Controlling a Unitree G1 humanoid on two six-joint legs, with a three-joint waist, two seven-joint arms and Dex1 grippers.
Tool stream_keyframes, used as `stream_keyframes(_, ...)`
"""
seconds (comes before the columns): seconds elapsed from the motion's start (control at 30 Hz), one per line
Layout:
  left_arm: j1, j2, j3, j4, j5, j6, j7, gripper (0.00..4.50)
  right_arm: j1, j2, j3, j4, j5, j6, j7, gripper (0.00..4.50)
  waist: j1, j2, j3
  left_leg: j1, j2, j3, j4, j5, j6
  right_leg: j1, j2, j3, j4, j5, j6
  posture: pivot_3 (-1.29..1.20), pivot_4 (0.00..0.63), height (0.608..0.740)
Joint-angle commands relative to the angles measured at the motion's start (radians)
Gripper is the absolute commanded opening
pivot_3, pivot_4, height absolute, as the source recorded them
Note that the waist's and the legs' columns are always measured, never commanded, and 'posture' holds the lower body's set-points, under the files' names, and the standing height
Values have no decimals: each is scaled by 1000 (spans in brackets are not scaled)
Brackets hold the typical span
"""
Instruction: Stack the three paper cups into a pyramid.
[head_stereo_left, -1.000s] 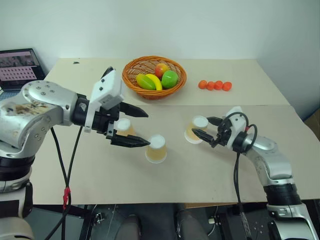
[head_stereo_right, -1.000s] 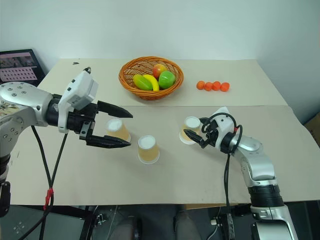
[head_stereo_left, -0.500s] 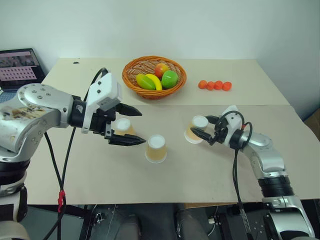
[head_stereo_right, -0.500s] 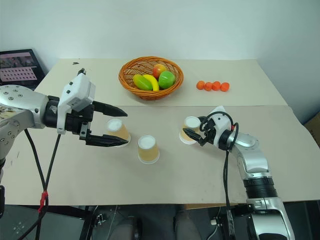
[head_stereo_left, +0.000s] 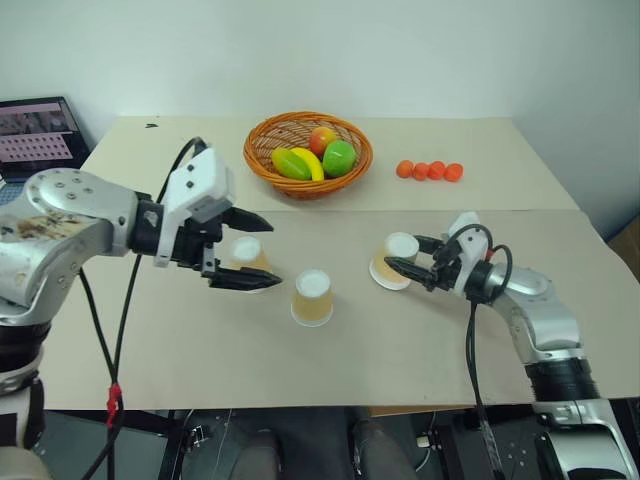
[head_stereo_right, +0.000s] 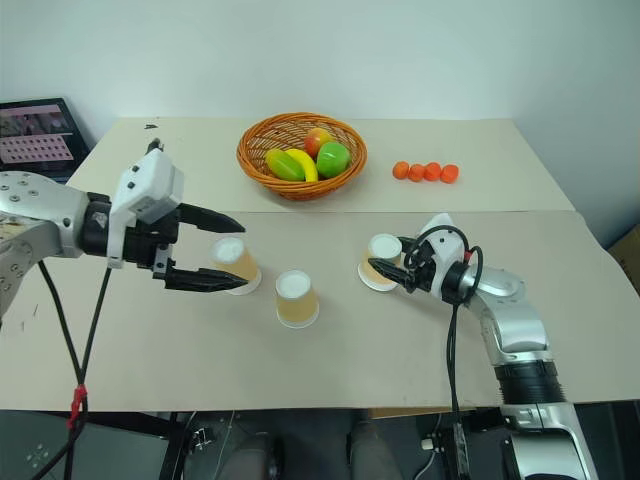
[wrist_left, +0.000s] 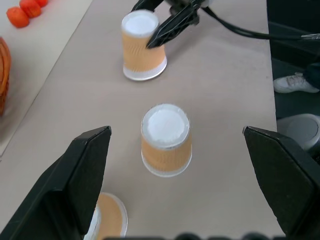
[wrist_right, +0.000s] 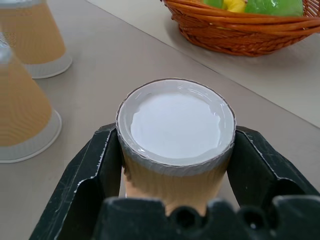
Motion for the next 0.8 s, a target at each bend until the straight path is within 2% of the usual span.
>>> stream_keyframes(0.03, 68, 74, 71, 1, 21, -44, -38, 4500, 78, 8, -1, -167, 61, 68, -5, 2721, 0, 0, 0, 0, 0, 0, 0, 0, 0, 0, 0, 0, 0, 0, 0, 0, 150, 734)
stream_keyframes(0.23, 142, -18, 101, -16, -14, -14, 63, 4500, 187, 33, 31, -326, 121, 173, -28, 2721, 5, 0, 0, 1, 0, 0, 0, 0, 0, 1, 0, -1, 0, -3, 3, 0, 150, 734)
stream_keyframes(0.33, 169, -28, 102, -27, -12, -20, 78, 4500, 216, 49, 37, -374, 137, 202, -49, 2721, 6, 0, 0, 1, 1, -1, 0, 0, 0, 1, 0, -1, 0, -3, 3, 0, 150, 734)
stream_keyframes(0.5, 159, -39, 93, -21, -10, -27, 88, 4500, 225, 62, 48, -407, 142, 223, -76, 2721, 3, -1, 0, 1, 1, 0, 0, 0, 0, 1, 0, -1, 0, -3, 3, 0, 150, 734)
stream_keyframes(0.8, 139, -80, 82, -25, -15, -17, 117, 4500, 203, 113, 142, -401, 94, 209, -108, 2721, -1, -1, 0, 1, 1, -1, 0, 0, 0, 1, 1, -1, 0, -3, 3, 0, 150, 734)
